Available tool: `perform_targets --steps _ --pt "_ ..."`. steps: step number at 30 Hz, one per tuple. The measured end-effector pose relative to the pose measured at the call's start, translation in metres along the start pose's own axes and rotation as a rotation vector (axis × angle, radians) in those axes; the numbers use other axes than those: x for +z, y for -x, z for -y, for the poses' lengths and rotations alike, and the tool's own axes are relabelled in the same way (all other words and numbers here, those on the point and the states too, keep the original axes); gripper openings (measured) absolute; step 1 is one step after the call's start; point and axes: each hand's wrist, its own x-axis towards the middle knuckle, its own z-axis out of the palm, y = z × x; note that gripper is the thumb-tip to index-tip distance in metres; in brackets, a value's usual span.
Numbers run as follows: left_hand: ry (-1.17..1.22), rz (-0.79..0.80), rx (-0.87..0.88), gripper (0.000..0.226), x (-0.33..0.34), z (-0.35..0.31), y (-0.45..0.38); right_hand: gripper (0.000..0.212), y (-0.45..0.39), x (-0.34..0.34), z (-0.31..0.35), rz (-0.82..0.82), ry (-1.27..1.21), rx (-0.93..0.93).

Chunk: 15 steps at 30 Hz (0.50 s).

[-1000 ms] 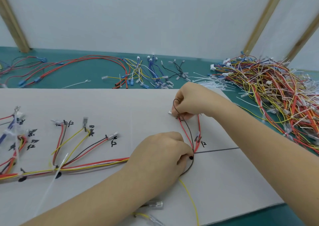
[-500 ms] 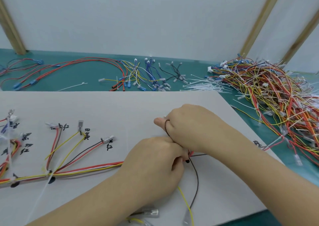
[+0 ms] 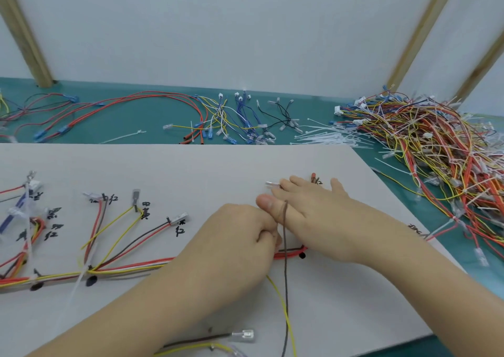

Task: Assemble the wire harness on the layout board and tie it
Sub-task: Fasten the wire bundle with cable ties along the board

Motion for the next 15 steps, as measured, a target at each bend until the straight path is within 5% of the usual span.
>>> perform_targets --steps 5,9,15 --pt "0.16 -0.175 -0.087 0.024 0.002 0.002 -0.004 0.107 0.008 0.017 -0.002 -0.048 0.095 -0.019" --pt "0.109 -0.167 0.077 0.051 0.006 0.006 -0.004 0.104 0.023 0.034 0.001 -0.077 0.172 -0.035" --pt "-0.111 -0.016 0.243 0.061 0.011 0.01 -0.006 0.079 0.049 0.048 0.005 -0.291 0.24 -0.022"
